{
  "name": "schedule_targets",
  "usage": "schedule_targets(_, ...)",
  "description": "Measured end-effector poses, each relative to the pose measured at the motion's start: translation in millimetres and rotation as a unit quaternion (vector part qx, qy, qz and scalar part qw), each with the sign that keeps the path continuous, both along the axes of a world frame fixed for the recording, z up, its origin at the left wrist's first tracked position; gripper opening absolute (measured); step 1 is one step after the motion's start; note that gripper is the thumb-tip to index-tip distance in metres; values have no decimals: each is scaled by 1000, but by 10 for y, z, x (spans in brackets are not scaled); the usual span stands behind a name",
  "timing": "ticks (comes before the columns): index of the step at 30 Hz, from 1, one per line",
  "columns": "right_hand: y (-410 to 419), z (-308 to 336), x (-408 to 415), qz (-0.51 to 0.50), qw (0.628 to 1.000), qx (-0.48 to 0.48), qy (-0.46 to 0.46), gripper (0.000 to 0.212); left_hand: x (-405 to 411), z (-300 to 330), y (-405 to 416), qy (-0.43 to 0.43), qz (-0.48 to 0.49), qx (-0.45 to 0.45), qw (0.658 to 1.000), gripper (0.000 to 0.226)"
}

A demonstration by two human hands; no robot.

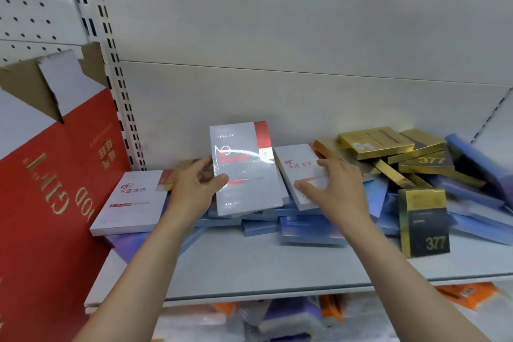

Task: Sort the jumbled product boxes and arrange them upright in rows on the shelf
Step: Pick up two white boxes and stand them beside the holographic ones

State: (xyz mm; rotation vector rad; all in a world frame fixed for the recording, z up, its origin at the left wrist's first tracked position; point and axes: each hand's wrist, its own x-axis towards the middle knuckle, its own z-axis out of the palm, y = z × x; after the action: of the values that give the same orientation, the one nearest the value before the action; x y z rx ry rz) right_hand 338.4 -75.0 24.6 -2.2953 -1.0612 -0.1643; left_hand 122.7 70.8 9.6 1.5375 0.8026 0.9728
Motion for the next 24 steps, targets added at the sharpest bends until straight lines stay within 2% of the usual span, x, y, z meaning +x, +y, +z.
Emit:
schedule_targets(3, -28, 1, -27, -39, 998, -31, -24, 85, -10, -38, -63, 21, -12, 5, 1000, 43)
schedule_targets(7, -27, 17, -31, -71, 996, -55, -5, 108, -19, -33, -143, 24, -20, -5, 1000, 49)
schedule_targets(9, -28, 63, 18, -82, 994, -65, 18, 110, -27, -29, -170, 23, -23, -11, 999, 48)
schedule_targets(11, -44, 149, 88, -72, 993, -37, 85, 93, -28, -29, -179, 23, -29, -15, 999, 47)
schedule_targets(13, -80, 231, 142, -40, 981, 5, 192, 55, -28, -40, -174, 25, -34, -18, 999, 46)
schedule_targets(15, -115, 258, 188, 10, 957, 61, 282, 31, -36, -63, -162, 28, -34, -21, 999, 46)
schedule_targets(18, -182, 313, 171, 58, 923, 146, 352, 28, -52, -85, -164, 22, -28, -23, 999, 51)
schedule_targets(24, -317, 326, 220, 64, 916, 203, 339, 17, -56, -69, -252, 2, -11, -15, 1000, 53)
